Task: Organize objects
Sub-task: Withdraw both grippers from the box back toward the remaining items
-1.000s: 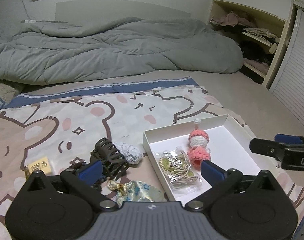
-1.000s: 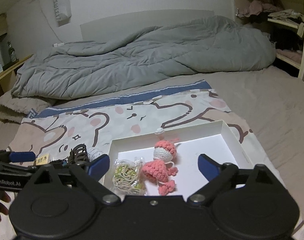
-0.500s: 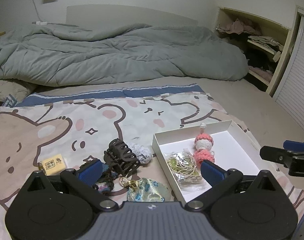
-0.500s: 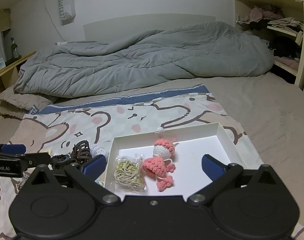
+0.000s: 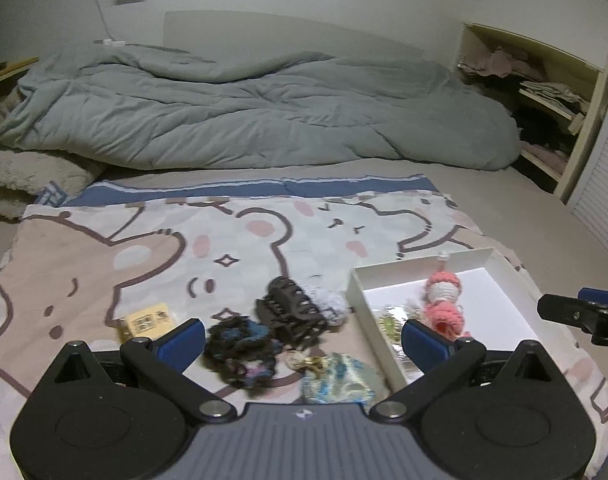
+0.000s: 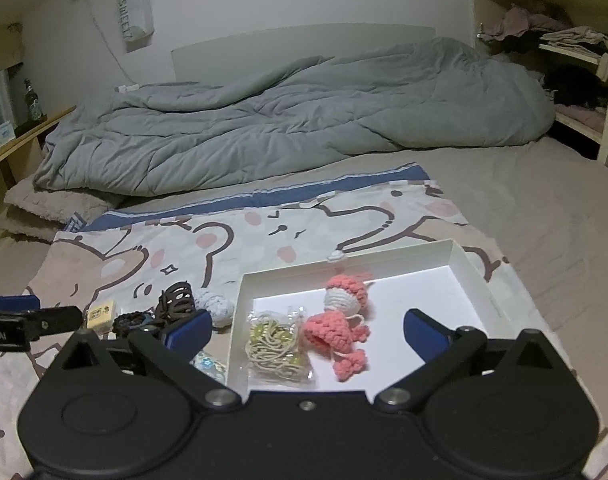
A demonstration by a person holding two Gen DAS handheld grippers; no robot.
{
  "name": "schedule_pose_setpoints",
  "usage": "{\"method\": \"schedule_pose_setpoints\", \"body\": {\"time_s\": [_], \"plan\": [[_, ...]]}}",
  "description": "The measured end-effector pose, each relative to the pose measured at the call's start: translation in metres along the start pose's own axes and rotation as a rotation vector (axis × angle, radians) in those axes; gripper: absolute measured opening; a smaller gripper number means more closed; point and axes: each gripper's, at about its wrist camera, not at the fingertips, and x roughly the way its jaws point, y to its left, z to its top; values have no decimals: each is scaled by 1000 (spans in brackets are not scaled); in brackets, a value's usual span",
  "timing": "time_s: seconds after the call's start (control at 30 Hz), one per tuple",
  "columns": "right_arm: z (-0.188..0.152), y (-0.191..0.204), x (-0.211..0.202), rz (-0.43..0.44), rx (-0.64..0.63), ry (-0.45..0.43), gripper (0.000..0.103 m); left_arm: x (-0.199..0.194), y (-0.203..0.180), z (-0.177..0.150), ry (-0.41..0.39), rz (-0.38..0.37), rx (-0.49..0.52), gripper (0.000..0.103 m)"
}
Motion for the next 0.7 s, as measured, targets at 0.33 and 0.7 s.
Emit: {"method": "schedule_pose_setpoints", "body": {"time_s": [0.33, 0.7], "plan": [[2, 35, 20, 87, -26, -12, 103, -10, 47, -4, -2, 84, -30, 103], [-1, 77, 47, 152, -120, 14, 103, -15, 96, -9, 6, 154, -87, 103]]}}
